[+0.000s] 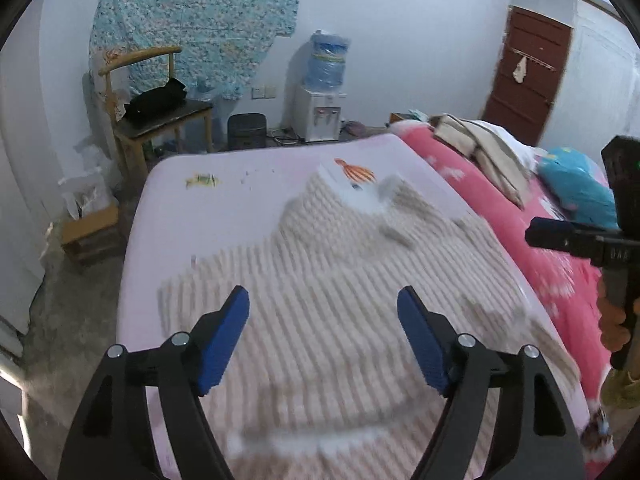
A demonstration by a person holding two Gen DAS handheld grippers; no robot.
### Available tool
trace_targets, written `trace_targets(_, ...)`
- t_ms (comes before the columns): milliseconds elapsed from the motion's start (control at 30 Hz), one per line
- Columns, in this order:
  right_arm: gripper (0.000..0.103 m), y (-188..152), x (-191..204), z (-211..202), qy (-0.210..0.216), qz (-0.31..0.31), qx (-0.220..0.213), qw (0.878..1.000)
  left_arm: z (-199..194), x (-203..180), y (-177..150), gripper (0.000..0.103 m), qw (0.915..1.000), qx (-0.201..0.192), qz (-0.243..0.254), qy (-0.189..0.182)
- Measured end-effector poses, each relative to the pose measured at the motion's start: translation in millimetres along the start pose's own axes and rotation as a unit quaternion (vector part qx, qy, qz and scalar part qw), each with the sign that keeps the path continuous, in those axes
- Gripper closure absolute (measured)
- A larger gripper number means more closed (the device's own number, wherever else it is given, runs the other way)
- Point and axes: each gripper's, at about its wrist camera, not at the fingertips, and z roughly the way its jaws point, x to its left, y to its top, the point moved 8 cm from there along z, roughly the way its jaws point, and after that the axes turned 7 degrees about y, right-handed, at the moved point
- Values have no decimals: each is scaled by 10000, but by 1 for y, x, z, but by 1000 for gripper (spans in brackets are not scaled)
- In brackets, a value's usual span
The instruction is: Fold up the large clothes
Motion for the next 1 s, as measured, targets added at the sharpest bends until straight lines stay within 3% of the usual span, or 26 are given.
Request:
trace_targets(267,23,87,-61,87,-33,621,553,9965,131,-3,97,28,9963,695,-470,-183)
trace_targets(467,33,94,-99,152,-76,1269,1012,9867,208,-16,115,29,9874,1169,-953,-487)
trace_targets(600,51,89,-109,173,-102,1443,1154,9827,238,-21,111,31,9857,1325,-978,-347)
trace_targets(633,56,87,-110,177,-95,1442,1186,9824,244,-22,111,40,9863,1331,-940,-263)
trace_targets(700,86,84,-110,180,-27,1456,1229,9817,251,-22,108,58,9856,1391,-937,-208)
trace_targets(733,90,84,-107,178,40,1427,1215,9823,253,-22,107,72,9853,1416,-936,-192)
trace_targets(833,93,88,-95,163,-13,1131,1072,9878,245,-23,107,88,9876,1335,-789,-260)
trace_targets(1000,94,85,-69,122,68,611,814,9948,198,-33,111,91,9943,957,-246,-411)
